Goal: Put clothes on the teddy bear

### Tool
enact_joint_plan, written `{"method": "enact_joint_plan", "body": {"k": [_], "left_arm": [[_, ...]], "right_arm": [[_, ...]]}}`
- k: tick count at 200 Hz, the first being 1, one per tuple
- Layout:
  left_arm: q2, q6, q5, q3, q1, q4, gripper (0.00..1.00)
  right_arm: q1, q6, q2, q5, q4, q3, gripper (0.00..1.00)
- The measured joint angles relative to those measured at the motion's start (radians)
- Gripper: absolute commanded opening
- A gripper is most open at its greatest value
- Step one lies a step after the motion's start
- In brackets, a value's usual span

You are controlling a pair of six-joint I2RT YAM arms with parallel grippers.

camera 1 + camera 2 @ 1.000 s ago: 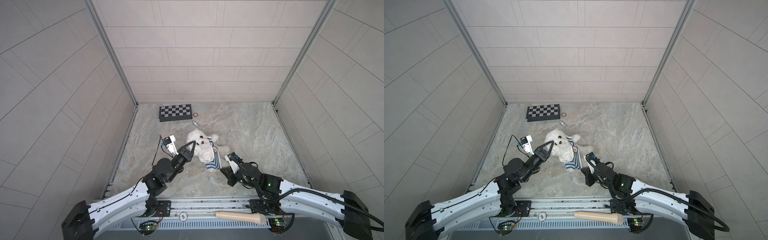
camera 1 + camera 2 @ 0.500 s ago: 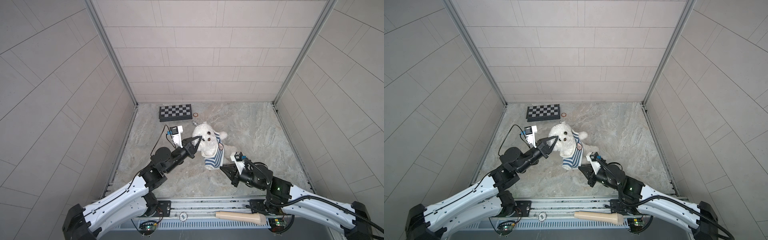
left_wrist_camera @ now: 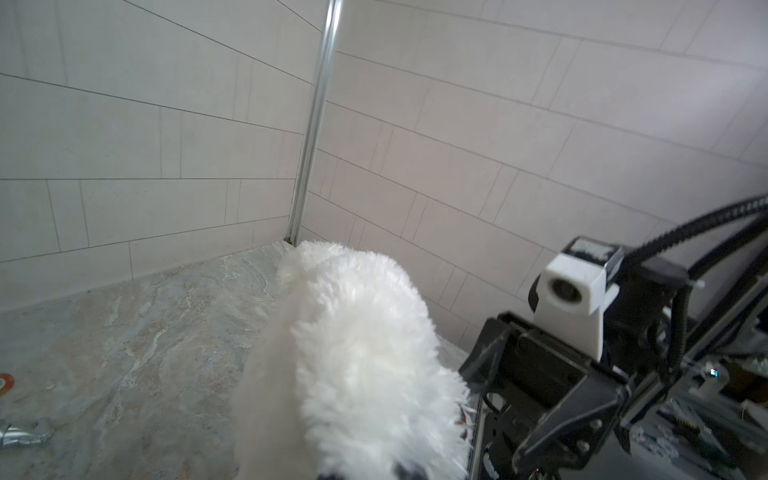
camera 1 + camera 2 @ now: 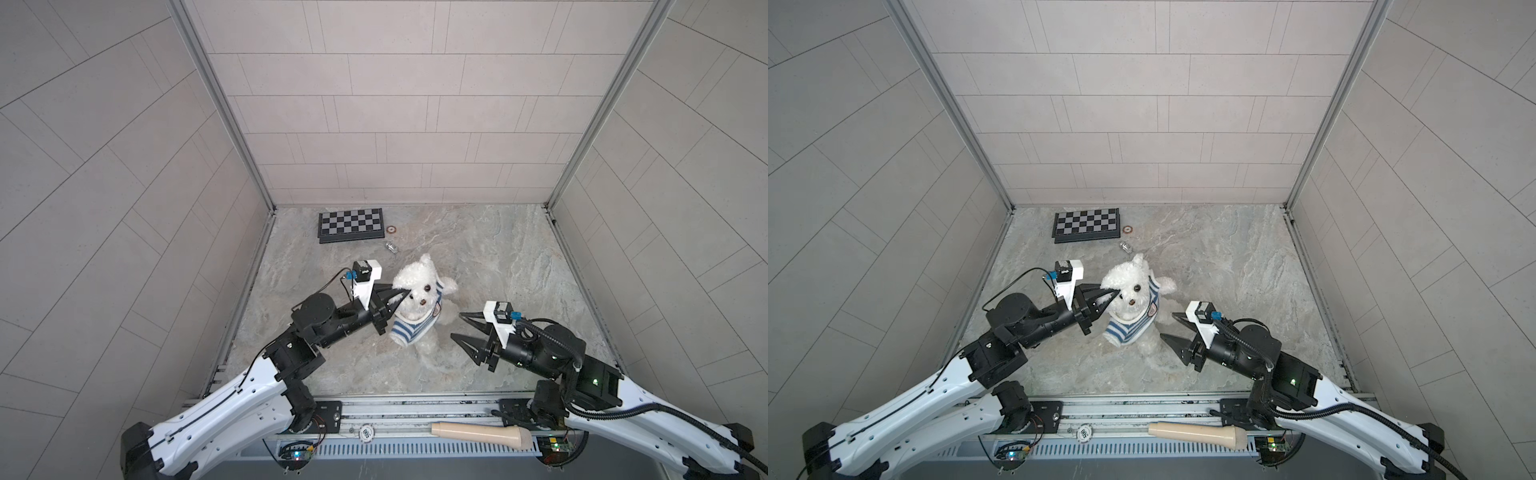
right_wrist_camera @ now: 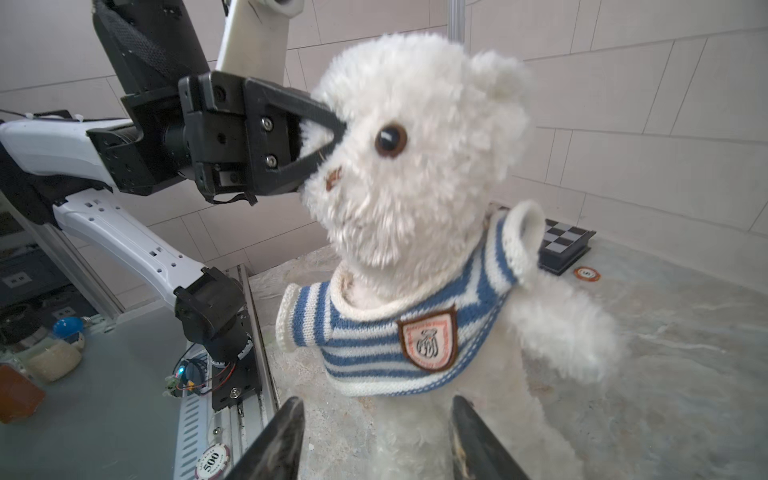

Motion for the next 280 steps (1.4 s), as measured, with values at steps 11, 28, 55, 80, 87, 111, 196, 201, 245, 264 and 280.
{"method": "enact_joint_plan", "body": {"k": [11,28,55,80,87,111,196,201,245,264,280], "left_arm": [[0.01,0.058,0.034,0.018,-0.014,-0.027,0.0],[0.018,0.136,0.095,0.043,-0.026,-0.075,0.0],[0.021,0.225,0.183,0.096,-0.029,-0.178,0.0],[0.021,0.283,0.25,0.153,-0.037,-0.272,0.0],[0.021,0.296,0.267,0.167,-0.04,-0.295,0.0],[0.021,0.327,0.316,0.198,-0.051,-0.355,0.0],[-0.025,0.352,0.346,0.204,-0.059,-0.395,0.0],[-0.03,0.352,0.346,0.204,-0.059,-0.395,0.0],[-0.055,0.339,0.365,0.204,-0.062,-0.394,0.0],[-0.062,0.331,0.369,0.204,-0.062,-0.391,0.0],[-0.071,0.323,0.368,0.204,-0.062,-0.382,0.0]], "right_arm": [[-0.01,-0.037,0.007,-0.004,-0.009,0.027,0.66],[-0.041,-0.098,0.025,-0.027,-0.01,0.047,0.7],[-0.055,-0.184,0.062,-0.075,-0.01,0.064,0.74],[-0.055,-0.236,0.114,-0.153,0.004,0.074,0.76],[-0.055,-0.245,0.135,-0.173,0.015,0.074,0.76],[-0.055,-0.263,0.208,-0.24,0.06,0.074,0.77],[-0.055,-0.238,0.174,-0.333,0.172,0.01,0.8],[-0.055,-0.23,0.153,-0.333,0.18,-0.005,0.8],[-0.055,-0.18,0.068,-0.312,0.218,-0.079,0.8],[-0.055,-0.171,0.1,-0.31,0.232,-0.085,0.8],[-0.055,-0.164,0.135,-0.313,0.248,-0.087,0.8]]}}
